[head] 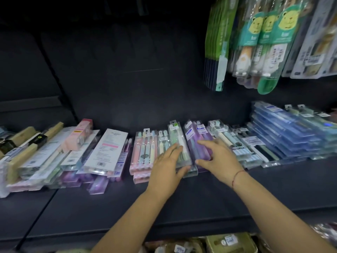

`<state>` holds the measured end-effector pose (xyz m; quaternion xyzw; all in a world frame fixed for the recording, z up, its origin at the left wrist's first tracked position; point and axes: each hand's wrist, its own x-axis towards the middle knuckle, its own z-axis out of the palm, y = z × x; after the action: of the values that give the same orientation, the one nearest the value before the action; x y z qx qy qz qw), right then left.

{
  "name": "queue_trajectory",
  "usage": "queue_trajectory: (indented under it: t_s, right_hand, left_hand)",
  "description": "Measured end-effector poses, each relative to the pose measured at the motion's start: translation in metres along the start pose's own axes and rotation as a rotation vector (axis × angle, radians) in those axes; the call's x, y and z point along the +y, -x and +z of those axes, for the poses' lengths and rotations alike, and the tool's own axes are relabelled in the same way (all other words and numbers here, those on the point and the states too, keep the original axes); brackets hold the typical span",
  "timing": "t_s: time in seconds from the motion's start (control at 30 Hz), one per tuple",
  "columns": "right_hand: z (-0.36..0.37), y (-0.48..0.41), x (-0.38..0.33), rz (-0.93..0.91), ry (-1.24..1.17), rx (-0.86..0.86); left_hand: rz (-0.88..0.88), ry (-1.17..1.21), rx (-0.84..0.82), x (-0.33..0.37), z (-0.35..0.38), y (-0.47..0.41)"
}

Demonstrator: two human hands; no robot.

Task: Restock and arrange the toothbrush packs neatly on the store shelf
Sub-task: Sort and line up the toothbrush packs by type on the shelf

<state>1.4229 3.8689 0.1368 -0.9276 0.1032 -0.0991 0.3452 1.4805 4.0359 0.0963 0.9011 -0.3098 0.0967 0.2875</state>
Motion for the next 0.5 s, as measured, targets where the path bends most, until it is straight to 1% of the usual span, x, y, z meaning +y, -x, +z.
queue_trajectory:
  t_s: [0.07, 0.13, 0.23, 0.33, 0.4, 0.5]
  right_hand:
    - [0.001, -0.002, 0.002, -0.024, 0.034, 0.084]
    - [0.000, -0.003, 0.004, -0.031, 0.105, 0.130]
    - [-0.001, -0.003, 0.010, -0.050, 0.203, 0.110]
    - [0.000, -0.004, 0.014, -0.140, 0.353, 0.102]
    - [0.001, -0.006, 0.015, -0.182, 0.460, 0.138]
    - [0.006, -0.006, 0.018, -0.264, 0.474, 0.257]
  left_hand:
    - [-0.036, 0.060, 0.033, 0.001, 0.000, 0.000]
    - [-0.107, 0.130, 0.097, 0.001, 0.000, 0.002]
    - [-0.211, 0.196, 0.204, -0.002, -0.001, 0.006]
    - [-0.283, 0.256, 0.267, -0.005, 0.002, 0.007]
    - [-0.291, 0.293, 0.296, -0.005, 0.003, 0.008]
    - [-0.253, 0.307, 0.362, -0.004, 0.000, 0.013]
